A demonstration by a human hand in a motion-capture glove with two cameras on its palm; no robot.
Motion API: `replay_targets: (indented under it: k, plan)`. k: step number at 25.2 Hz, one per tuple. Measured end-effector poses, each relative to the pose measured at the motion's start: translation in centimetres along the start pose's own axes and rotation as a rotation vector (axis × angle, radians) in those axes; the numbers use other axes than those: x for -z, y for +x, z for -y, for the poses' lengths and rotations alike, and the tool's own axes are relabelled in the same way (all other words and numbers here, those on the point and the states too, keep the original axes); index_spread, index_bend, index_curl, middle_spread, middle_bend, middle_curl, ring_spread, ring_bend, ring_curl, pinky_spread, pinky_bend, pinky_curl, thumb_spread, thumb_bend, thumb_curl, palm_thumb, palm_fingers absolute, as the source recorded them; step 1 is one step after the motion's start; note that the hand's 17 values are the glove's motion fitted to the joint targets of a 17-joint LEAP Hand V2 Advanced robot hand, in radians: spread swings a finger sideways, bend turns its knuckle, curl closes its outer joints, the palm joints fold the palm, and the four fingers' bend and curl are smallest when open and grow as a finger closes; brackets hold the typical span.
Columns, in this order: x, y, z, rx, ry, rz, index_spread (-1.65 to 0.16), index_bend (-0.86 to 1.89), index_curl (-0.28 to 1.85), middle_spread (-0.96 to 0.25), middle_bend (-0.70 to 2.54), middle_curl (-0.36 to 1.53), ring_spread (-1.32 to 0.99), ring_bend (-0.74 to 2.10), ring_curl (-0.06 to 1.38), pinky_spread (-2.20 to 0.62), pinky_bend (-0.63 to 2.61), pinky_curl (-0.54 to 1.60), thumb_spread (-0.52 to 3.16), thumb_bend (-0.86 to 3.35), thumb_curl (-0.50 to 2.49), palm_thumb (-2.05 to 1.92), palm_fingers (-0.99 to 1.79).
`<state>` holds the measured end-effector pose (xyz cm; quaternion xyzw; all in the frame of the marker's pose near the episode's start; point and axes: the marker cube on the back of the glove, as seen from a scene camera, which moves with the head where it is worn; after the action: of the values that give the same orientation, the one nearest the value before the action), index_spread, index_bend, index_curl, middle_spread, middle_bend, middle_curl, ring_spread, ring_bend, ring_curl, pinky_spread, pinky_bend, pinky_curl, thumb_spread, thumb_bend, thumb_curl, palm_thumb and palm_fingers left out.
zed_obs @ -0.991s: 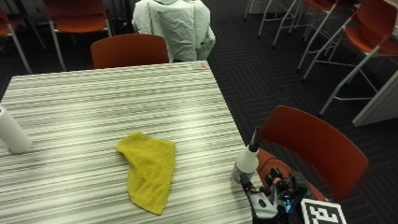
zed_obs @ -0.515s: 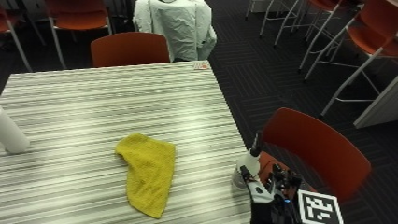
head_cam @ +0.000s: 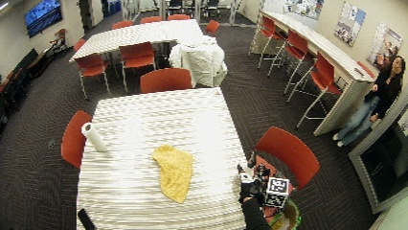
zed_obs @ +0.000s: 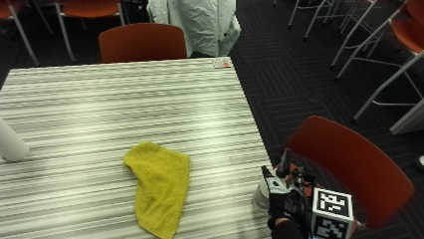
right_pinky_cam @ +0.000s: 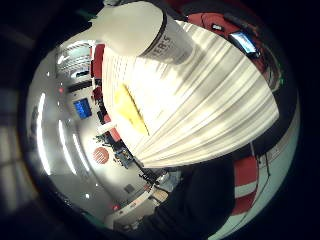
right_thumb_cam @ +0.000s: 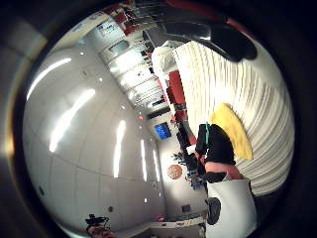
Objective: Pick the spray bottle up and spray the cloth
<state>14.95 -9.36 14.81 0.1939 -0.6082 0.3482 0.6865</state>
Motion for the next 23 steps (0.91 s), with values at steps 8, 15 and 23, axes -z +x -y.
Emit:
replay_targets:
  k: [8, 15, 23]
  plan:
    - [0.3, -0.2, 2.5, 0.044, 0.029, -0.043, -0.36, 0.15, 0.23, 0.02, 0.2, 0.33, 0.13, 0.42, 0.33, 0.16, 0.61, 0.38, 1.07, -0.01, 0.5, 0.86, 0.08]
    - [0.1, -0.8, 2.7, 0.054, 0.026, -0.047, -0.35, 0.16, 0.25, 0.01, 0.19, 0.33, 0.13, 0.41, 0.33, 0.16, 0.58, 0.38, 1.07, -0.01, 0.51, 0.87, 0.1]
    - [0.4, -0.9, 3.3, 0.086, 0.065, -0.008, -0.35, 0.2, 0.27, -0.01, 0.22, 0.35, 0.12, 0.39, 0.33, 0.16, 0.51, 0.36, 1.07, 0.0, 0.53, 0.91, 0.18]
